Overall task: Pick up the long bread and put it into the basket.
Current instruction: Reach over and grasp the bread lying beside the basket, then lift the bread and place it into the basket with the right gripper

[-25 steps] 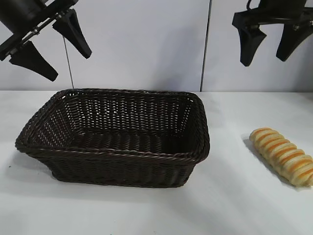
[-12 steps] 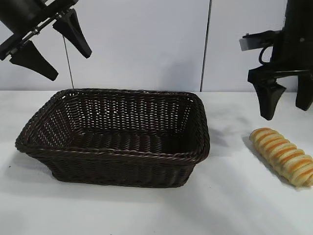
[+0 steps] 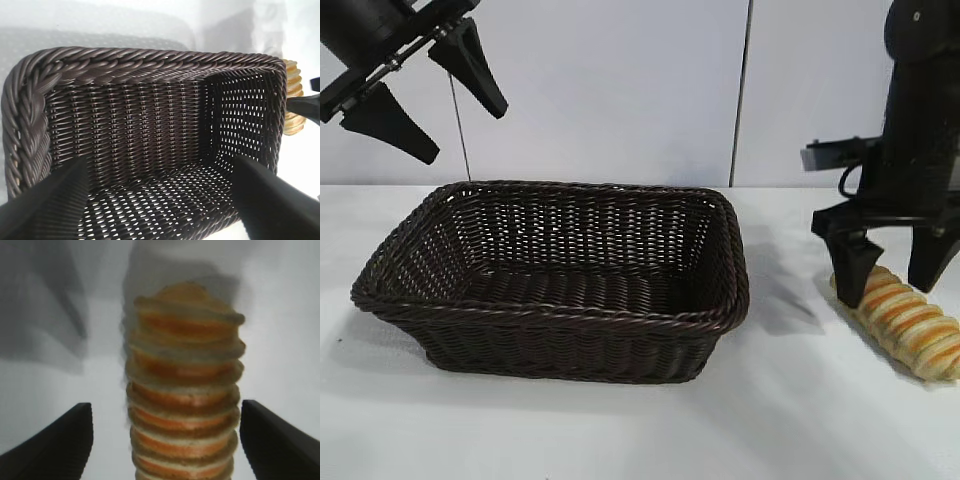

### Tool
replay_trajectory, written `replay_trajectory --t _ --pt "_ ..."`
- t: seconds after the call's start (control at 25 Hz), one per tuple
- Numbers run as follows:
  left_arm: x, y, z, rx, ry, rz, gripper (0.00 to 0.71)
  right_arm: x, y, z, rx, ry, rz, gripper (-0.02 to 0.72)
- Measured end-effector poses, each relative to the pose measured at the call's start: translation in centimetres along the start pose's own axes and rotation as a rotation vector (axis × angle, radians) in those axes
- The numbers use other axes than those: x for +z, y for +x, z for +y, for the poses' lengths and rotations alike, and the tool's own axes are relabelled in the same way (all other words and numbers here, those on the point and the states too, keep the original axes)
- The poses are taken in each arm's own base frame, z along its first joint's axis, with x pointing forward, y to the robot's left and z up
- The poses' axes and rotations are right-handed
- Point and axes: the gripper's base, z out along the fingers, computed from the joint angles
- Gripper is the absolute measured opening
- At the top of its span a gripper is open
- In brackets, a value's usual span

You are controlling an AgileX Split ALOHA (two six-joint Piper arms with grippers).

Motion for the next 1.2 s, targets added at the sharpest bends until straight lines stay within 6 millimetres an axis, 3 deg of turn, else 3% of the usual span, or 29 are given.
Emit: replay_trajectory --t 0.12,0.24,0.36,0.48,0.6,0.88,1.08,1.2 --pt "0.0 0.0 0.0 0.000 0.000 0.000 0.571 0.0 0.0 -0.1 -0.002 0.006 0.001 0.493" --pt "0.0 0.0 0.0 0.000 0.000 0.000 0.571 0.0 0.0 -0.1 -0.002 0.007 0.005 0.274" --pt "0.0 0.0 0.0 0.000 0.000 0.000 0.571 0.0 0.1 -0.1 -0.002 0.006 0.012 0.152" --pt "0.0 0.0 0.0 0.000 0.000 0.000 0.571 -0.3 0.1 0.0 0.003 -0.002 0.038 0.137" --pt "0.0 0.0 0.0 0.000 0.000 0.000 0.571 -1.9 -0.5 -0.1 0.019 -0.024 0.040 0.137" --pt "0.0 0.0 0.0 0.000 0.000 0.000 0.571 -8.7 -3.0 0.0 0.068 -0.106 -0.184 0.125" --pt "0.0 0.0 0.0 0.000 0.000 0.000 0.571 -14.1 -2.5 0.0 0.075 -0.116 -0.337 0.123" --pt "0.0 0.0 0.0 0.000 0.000 0.000 0.571 -15.8 -1.7 0.0 0.074 -0.116 -0.369 0.117"
